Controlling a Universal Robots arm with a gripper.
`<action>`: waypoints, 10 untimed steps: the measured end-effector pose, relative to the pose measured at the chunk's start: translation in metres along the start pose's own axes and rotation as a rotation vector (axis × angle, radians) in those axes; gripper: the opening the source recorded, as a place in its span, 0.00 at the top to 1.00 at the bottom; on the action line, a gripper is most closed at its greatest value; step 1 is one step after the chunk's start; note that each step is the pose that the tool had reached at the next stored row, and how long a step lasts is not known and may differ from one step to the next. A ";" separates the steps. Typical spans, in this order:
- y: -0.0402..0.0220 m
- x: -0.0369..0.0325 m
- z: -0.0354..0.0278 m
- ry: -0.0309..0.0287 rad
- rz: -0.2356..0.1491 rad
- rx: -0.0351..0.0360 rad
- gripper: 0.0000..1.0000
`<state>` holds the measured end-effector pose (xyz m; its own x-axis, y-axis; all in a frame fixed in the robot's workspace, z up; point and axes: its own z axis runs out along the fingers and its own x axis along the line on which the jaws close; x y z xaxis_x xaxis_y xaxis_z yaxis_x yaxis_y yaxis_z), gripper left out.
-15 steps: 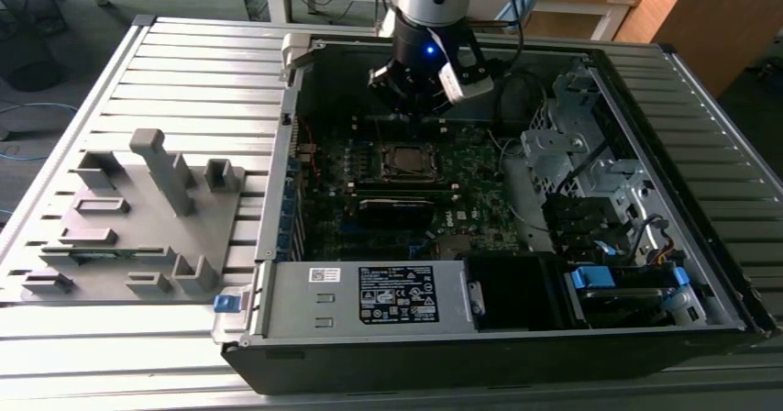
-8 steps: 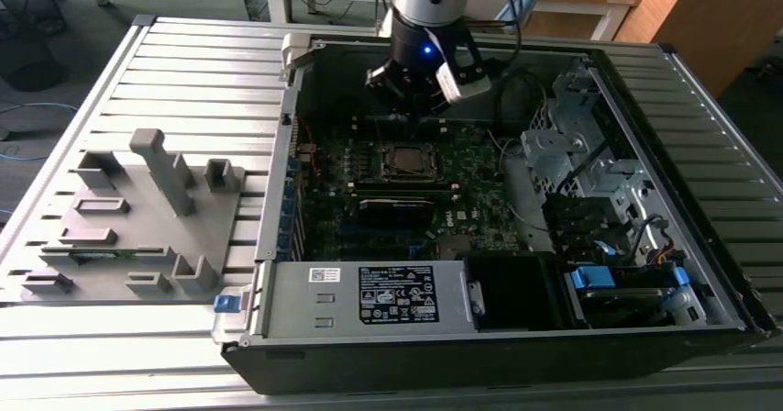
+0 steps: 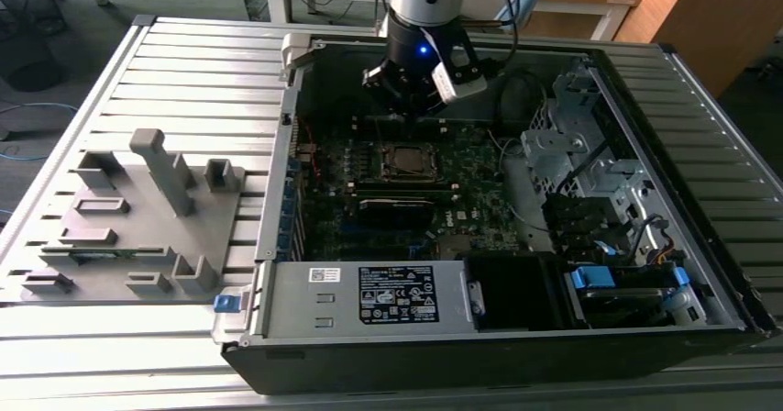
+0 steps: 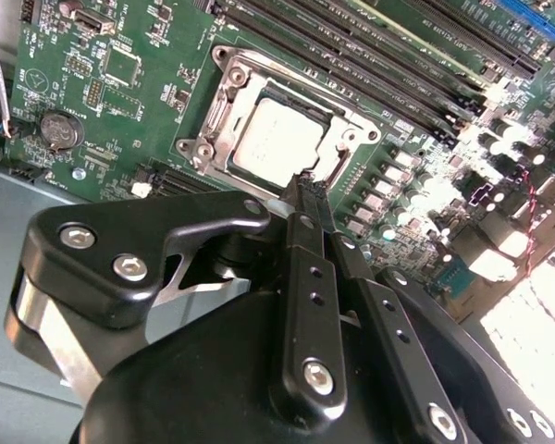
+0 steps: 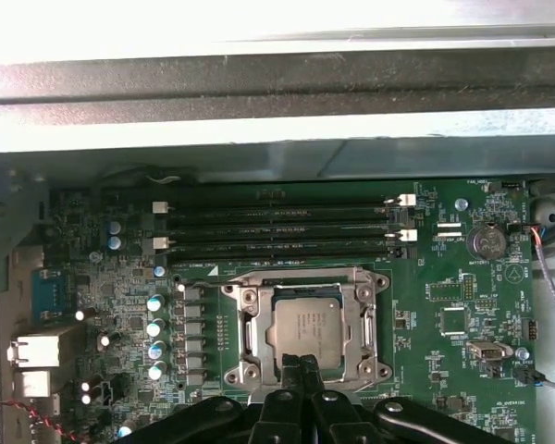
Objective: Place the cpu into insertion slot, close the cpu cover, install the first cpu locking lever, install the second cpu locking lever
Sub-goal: 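Install the first cpu locking lever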
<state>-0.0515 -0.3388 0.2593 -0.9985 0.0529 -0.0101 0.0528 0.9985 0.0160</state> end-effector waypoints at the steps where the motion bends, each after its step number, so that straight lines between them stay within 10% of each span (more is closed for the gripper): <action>1: 0.0000 0.0000 0.0000 0.0001 0.000 -0.0004 0.89; 10: -0.0003 0.0001 0.0000 0.0018 0.000 -0.0353 0.89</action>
<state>-0.0516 -0.3391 0.2592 -0.9985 0.0534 -0.0083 0.0529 0.9973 0.0513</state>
